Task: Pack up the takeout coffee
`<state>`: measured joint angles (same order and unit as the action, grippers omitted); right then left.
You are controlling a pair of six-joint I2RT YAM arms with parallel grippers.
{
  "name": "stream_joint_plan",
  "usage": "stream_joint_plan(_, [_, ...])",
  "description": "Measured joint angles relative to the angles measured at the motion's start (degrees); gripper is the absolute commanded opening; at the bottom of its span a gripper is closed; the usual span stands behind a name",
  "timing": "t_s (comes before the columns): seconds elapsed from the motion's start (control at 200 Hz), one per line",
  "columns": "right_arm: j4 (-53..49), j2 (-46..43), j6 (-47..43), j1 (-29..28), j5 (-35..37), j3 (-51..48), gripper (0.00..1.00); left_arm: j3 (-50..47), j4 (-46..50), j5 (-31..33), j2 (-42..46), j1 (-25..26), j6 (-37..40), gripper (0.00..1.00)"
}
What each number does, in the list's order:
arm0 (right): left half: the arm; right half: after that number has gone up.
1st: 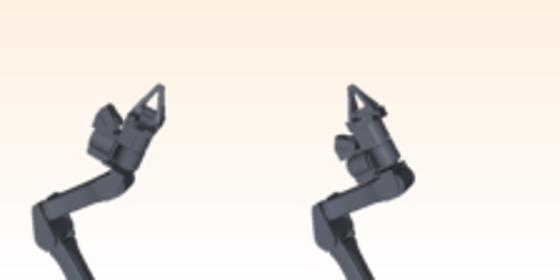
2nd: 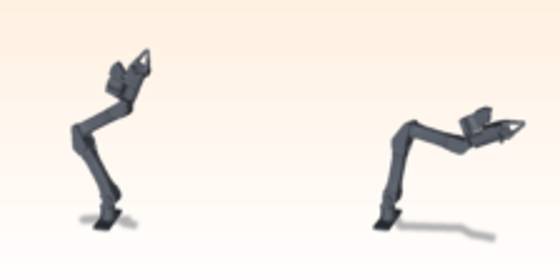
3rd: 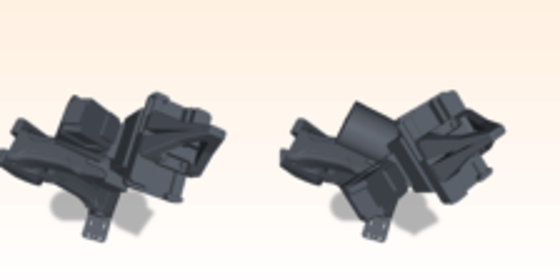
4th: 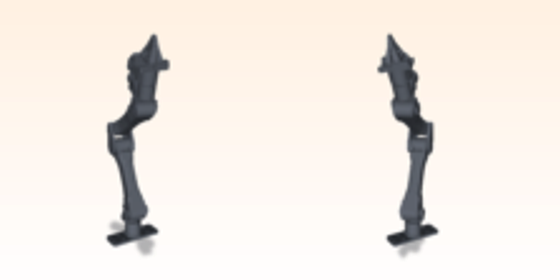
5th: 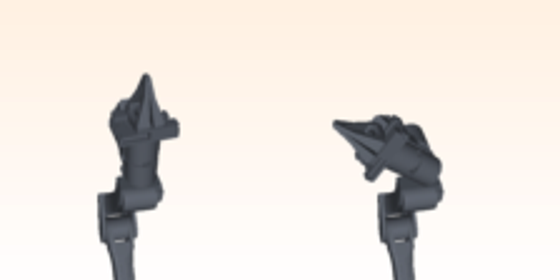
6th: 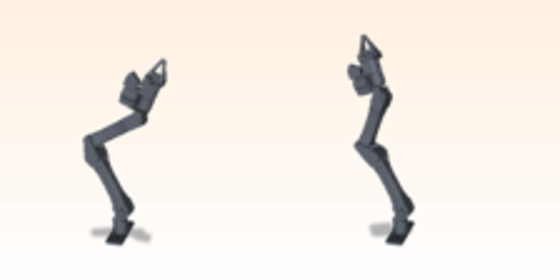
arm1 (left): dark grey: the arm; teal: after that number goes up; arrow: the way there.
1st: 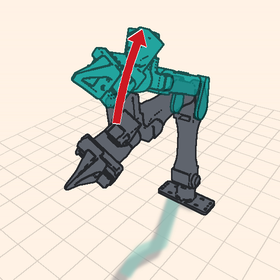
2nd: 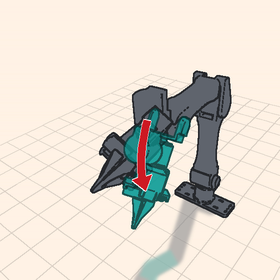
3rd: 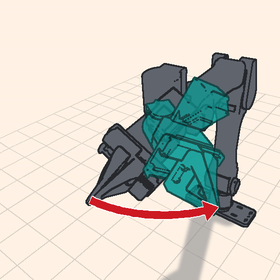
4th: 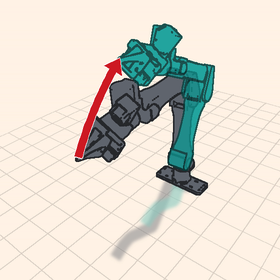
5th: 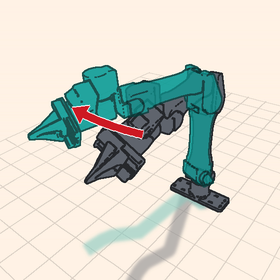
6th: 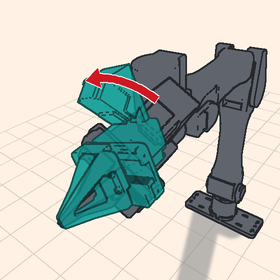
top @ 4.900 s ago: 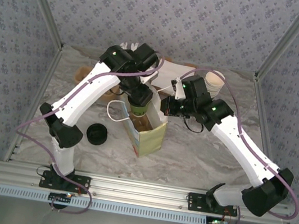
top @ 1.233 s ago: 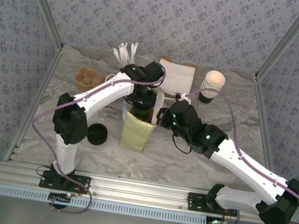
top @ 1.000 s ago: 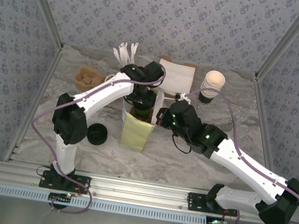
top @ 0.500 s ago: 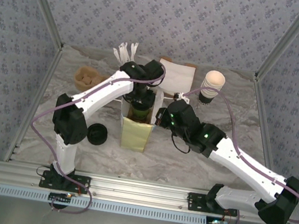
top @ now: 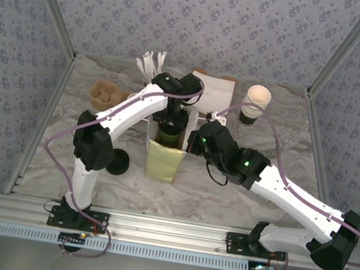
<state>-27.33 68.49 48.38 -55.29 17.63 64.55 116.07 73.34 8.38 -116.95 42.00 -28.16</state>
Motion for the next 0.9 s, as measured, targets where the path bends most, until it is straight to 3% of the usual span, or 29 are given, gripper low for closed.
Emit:
stream_joint_plan(0.41, [-0.33,0.31,-1.31,-0.15,0.87,0.22,0.0,1.2,0.04,-0.28,-1.79,-0.11,0.0,0.49])
stream_joint_plan(0.904, [-0.33,0.68,-1.55,-0.15,1.29,0.22,0.0,-3.87,-5.09,-0.83,-0.39,-0.42,0.04,0.49])
